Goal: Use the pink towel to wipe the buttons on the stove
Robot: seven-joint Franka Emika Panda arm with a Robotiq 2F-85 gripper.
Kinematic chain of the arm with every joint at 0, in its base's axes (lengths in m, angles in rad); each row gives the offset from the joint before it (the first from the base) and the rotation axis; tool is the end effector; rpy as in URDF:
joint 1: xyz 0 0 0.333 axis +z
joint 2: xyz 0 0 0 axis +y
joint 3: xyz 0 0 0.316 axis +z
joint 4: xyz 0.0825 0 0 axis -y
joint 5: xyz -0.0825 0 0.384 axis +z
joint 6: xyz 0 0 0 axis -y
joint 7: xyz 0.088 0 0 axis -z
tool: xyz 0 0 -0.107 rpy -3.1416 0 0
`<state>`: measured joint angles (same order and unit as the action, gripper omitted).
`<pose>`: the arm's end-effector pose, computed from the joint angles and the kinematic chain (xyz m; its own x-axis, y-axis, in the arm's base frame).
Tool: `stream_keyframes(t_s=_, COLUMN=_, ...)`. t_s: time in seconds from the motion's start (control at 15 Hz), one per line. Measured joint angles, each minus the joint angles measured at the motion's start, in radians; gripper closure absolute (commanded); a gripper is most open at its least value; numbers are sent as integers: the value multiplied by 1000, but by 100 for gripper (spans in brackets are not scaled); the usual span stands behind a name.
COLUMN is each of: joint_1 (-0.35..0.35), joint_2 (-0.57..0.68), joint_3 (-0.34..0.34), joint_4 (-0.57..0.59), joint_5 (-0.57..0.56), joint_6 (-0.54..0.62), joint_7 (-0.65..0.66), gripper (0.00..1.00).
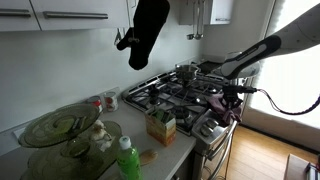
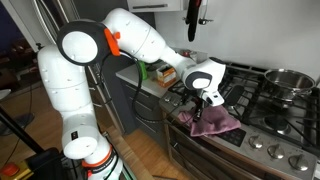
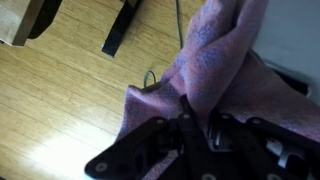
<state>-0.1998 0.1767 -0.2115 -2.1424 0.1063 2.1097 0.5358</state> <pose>0.4958 -0.2100 0.3079 0.5143 -0.8348 -0.1966 -0.8421 -0.5350 0.0687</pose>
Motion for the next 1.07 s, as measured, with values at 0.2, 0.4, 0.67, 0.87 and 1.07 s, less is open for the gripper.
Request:
stream_keyframes(t_s=0.2, joint_1=25, joint_2=8, joint_3=34, joint_4=21, joint_5=-1, joint_6=-72, joint_7=-71, gripper=96)
stream_keyframes(t_s=0.4, joint_1=44, joint_2=25, joint_3=49, joint_4=48, joint_5=-29, joint_6=-130, joint_7=-111, gripper=96)
stream_keyframes(t_s=0.67, joint_1=47, joint_2=39, joint_3=42, joint_4=66, joint_5=-41, joint_6=-152, joint_7=-99, gripper=96)
stream_keyframes(t_s=0.87, joint_1=40, joint_2=42, joint_3=11, joint_4=66, joint_5=-41, joint_6=-142, joint_7=-62, gripper=96)
stream_keyframes(t_s=1.07, joint_1=19, joint_2=43, joint_3=-35, joint_4=62, joint_5=-41, joint_6=-75, joint_7=-20, gripper=96)
